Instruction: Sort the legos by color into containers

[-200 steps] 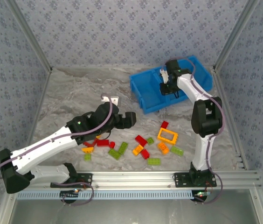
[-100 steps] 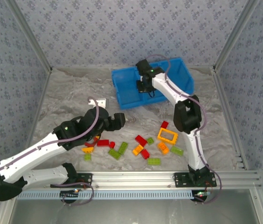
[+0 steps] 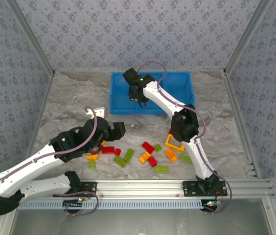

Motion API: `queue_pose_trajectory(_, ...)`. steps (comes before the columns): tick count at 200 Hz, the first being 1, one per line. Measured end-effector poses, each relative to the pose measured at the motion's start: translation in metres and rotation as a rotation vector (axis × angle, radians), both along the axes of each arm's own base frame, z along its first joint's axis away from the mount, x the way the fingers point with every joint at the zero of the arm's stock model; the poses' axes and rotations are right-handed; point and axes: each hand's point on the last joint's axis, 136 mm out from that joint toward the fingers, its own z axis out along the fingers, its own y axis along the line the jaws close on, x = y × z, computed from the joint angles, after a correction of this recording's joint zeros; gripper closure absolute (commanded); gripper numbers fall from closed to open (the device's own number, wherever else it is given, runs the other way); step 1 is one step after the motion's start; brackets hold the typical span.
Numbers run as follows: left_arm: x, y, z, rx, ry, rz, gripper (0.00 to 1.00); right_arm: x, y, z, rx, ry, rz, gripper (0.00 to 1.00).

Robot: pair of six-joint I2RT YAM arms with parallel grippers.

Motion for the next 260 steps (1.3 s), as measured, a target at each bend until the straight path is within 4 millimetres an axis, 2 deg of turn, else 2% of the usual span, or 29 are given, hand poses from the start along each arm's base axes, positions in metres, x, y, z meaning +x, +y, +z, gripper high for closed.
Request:
queue_pose_trajectory(66,0.0,0.004,-0.005,0.021,0.005,0.01,0.06,-0.011,0.013,0.0,0.02,-0.006,-0.081,1.0)
queue_pose_trajectory(126,-0.001,0.006,-0.012,0.041,0.015,0.013,0.06,-0.012,0.02,0.0,0.038,-0.007,-0.063,1.0)
queue_pose_trajectory(202,0.0,0.009,-0.014,0.049,0.011,0.027,0.06,-0.028,0.047,0.0,0.062,-0.003,0.012,1.0)
queue_pose_trajectory(260,0.001,0.008,-0.022,0.068,0.024,0.029,0.06,-0.026,0.052,0.001,0.094,-0.003,0.013,0.62)
